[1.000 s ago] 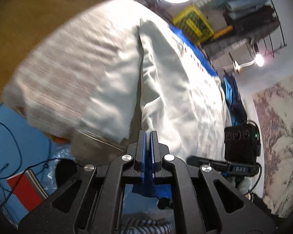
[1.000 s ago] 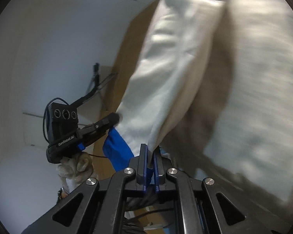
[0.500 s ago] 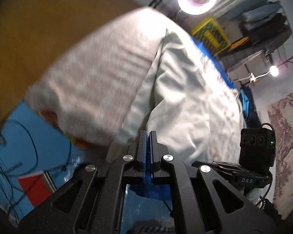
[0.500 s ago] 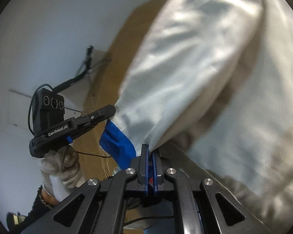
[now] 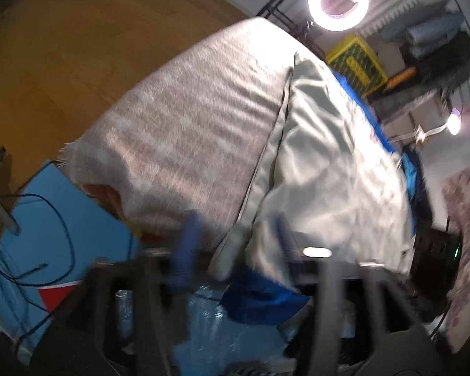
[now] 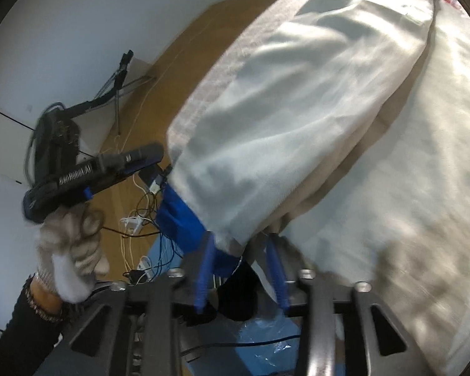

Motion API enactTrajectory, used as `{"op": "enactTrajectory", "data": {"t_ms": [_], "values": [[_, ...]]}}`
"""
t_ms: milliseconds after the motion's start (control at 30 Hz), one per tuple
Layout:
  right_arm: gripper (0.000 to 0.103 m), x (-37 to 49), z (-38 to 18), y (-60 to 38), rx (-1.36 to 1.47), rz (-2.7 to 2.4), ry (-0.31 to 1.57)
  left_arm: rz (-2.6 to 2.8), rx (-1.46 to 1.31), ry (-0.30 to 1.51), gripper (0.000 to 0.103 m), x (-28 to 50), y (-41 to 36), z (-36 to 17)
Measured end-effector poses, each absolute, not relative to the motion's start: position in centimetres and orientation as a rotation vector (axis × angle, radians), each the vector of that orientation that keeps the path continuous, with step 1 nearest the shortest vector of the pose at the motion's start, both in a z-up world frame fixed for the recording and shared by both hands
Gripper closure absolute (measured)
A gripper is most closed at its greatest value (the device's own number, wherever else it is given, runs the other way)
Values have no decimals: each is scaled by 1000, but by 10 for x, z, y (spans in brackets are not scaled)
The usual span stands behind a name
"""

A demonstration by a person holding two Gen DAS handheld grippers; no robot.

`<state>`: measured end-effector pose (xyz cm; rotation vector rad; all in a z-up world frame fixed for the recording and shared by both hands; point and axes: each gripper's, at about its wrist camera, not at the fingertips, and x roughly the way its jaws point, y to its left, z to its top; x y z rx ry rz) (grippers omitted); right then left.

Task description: Fold large clothes

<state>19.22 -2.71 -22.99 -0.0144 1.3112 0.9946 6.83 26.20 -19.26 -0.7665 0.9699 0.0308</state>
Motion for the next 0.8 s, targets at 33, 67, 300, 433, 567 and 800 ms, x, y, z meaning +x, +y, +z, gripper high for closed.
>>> {"op": "enactTrajectory", "data": {"t_ms": [33, 67, 300, 433, 567, 800], "values": [[64, 191, -224, -33, -23, 996, 1294, 25, -781, 965, 40, 71, 264, -193], [64, 188, -219, -36, -31, 994, 1278, 8, -799, 966, 40, 76, 265, -195], [64, 189, -191, -59, -71, 905, 1147, -72, -886, 1045, 40, 115, 260, -220], [64, 203, -190, -74, -17, 872, 1147, -95, -968, 1039, 40, 133, 261, -231], [65, 215, -190, -80, 7, 843, 1142, -132, -1010, 1021, 40, 149, 261, -234], [68, 229, -178, -78, 14, 818, 1118, -171, -1026, 1039, 86, 171, 248, -238]]}}
